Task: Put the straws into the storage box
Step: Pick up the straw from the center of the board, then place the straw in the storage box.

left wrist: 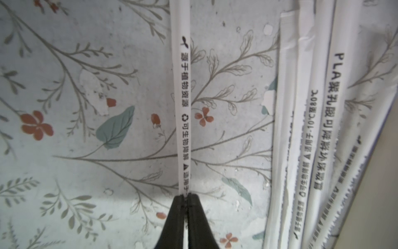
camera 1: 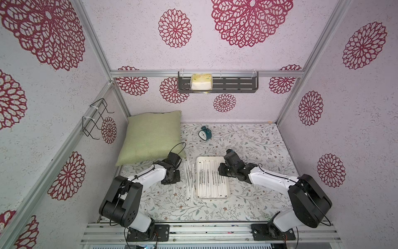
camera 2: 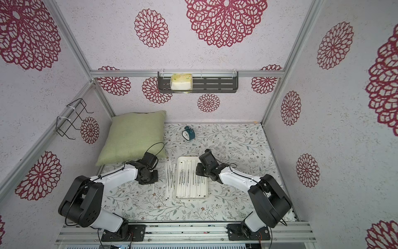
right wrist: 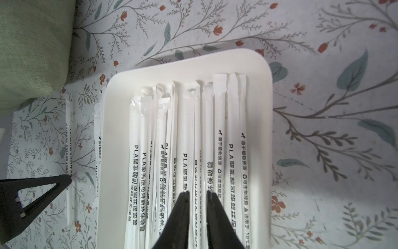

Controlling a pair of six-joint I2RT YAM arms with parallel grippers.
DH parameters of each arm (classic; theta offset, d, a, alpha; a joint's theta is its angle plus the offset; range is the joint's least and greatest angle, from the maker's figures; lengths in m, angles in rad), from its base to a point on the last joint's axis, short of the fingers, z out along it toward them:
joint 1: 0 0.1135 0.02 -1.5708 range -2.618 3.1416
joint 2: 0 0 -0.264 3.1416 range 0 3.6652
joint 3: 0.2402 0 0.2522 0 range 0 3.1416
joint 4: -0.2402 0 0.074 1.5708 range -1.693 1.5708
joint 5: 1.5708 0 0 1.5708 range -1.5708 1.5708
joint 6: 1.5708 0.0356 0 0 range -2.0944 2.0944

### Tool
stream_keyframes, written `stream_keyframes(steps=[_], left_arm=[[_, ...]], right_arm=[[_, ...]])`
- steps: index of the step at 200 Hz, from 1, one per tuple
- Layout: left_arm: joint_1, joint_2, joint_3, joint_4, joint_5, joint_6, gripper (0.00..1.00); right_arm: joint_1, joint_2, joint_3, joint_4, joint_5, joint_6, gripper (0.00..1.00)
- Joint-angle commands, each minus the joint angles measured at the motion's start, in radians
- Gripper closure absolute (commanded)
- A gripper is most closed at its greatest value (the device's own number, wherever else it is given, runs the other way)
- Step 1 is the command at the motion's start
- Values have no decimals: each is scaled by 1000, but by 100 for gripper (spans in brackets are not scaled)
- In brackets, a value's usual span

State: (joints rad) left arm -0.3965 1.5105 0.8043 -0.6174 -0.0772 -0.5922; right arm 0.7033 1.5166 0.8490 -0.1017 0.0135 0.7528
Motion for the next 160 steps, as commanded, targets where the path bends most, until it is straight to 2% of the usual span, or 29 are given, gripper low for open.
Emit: stream_keyframes(steps=[1, 56, 87, 115, 138, 160], left_arm=[[-38, -69, 37, -68, -17, -41, 94], [-201, -211, 38, -97, -29, -207, 96], [-358, -225, 127, -61, -68, -283, 97], [-476, -115, 242, 55, -69, -293, 97], [-499, 39, 300, 182, -8, -310, 96], [-514, 170, 367, 222, 44, -340, 96]], right_arm=[[4, -34, 21, 3, -8, -4, 79], [0, -32, 30, 1, -14, -10, 79], [-37, -59, 17, -2, -29, -8, 79], [-99, -111, -6, -9, -30, -18, 79], [-151, -148, -27, -13, -35, -24, 79], [-176, -167, -33, -24, -51, -34, 79]])
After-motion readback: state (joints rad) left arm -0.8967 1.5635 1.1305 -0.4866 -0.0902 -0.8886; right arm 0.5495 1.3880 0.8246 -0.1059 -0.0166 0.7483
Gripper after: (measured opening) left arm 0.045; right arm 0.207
